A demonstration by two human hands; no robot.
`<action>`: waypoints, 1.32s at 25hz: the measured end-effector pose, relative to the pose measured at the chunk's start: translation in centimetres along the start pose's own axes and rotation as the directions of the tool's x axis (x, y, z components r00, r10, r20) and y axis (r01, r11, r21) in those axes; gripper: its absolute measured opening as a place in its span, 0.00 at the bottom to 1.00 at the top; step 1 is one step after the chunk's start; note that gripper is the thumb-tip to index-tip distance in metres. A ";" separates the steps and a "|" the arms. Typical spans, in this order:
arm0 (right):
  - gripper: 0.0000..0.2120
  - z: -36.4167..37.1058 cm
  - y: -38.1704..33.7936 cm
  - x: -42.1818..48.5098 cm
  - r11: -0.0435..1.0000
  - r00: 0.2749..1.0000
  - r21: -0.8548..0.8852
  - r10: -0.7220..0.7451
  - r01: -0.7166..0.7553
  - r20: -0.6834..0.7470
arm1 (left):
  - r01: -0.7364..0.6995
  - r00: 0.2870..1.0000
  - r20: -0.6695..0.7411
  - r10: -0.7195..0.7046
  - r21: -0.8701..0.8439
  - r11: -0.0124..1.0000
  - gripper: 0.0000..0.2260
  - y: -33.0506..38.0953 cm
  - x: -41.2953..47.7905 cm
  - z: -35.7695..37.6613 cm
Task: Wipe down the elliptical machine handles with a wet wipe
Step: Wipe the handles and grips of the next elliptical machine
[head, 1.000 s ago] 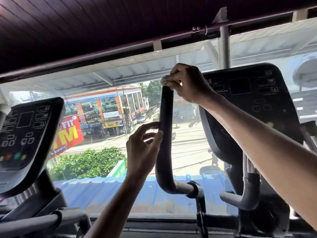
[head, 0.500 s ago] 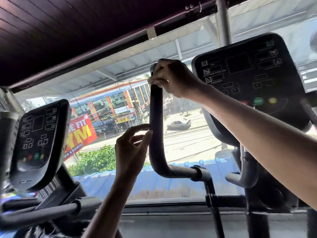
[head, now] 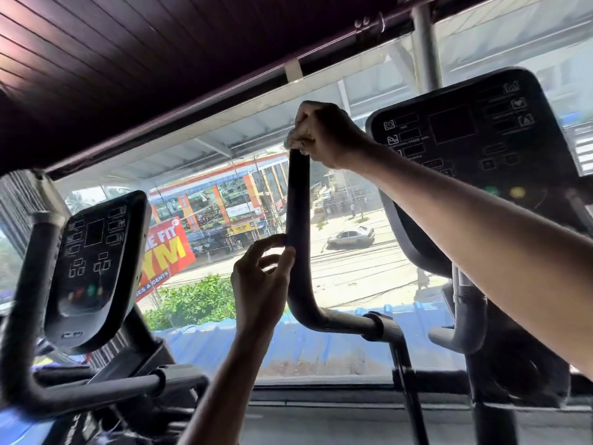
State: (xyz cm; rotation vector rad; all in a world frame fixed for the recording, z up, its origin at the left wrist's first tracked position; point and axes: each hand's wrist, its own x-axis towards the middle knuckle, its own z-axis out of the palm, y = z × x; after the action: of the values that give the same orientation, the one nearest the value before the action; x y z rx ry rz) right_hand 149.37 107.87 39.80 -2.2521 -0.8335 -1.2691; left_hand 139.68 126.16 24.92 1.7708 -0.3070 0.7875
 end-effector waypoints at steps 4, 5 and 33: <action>0.05 -0.3 -1.9 -2.6 0.997 0.968 0.083 -0.026 0.005 0.251 | -0.005 0.999 0.043 0.006 -0.027 1.000 0.10 -0.5 -0.4 -0.7; 0.05 -0.3 -2.4 -3.5 0.995 0.942 0.091 -0.059 0.030 0.330 | -0.006 0.999 0.046 0.008 -0.032 0.999 0.10 -0.6 -0.6 -0.8; 0.09 0.5 -4.0 -6.0 0.987 0.928 0.065 -0.159 0.146 0.337 | -0.057 0.998 0.030 0.059 -0.080 0.995 0.11 -2.2 -2.1 -1.2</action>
State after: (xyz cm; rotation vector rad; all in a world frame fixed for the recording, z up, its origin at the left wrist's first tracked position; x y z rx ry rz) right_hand 144.55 109.36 34.66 -2.4538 -1.1671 -0.9226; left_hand 138.90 127.64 22.08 1.7075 -0.4075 0.7780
